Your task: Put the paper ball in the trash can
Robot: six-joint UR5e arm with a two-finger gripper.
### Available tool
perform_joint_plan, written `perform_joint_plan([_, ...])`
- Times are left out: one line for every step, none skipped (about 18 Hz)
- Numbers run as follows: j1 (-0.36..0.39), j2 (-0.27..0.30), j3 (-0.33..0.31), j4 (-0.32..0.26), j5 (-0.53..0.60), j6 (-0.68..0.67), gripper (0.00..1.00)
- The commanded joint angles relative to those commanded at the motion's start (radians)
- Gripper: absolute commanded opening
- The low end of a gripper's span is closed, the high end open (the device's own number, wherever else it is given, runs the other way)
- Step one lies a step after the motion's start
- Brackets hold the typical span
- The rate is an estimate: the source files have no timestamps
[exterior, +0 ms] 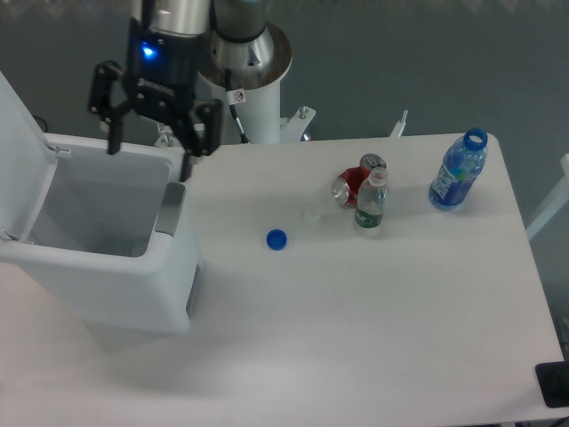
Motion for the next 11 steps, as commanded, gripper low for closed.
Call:
perform_joint_plan([0.002,-0.002,0.000,0.002,0.025,0.005,1.00])
perform_joint_plan([0.002,-0.006,0.000,0.003,0.052,0.027,1.00])
perform_joint_plan([0.000,-0.014,0.000,0.002,0.087,0.076,1.00])
perform_joint_plan([0.000,-0.026,-0.002,-0.002,0.120,0.144,1.00])
perform_joint_plan([0.000,-0.035,-0.002,-0.003,0.144,0.199,1.00])
perform_joint_plan([0.002,-0.049,-0.002,-0.002,0.158,0.233,1.00])
perform_joint_plan([0.005,-0.060,-0.002,-0.002,0.167,0.250,1.00])
perform_joint_plan([0.008,-0.066,-0.002,-0.002,0.178,0.274,1.00])
perform_joint_plan([0.018,-0.069,-0.002,0.000,0.193,0.319,1.00])
perform_joint_plan([0.023,-0.077,-0.002,0.000,0.212,0.365,1.00])
perform_joint_plan([0.026,-0.083,-0.002,0.000,0.223,0.388,1.00])
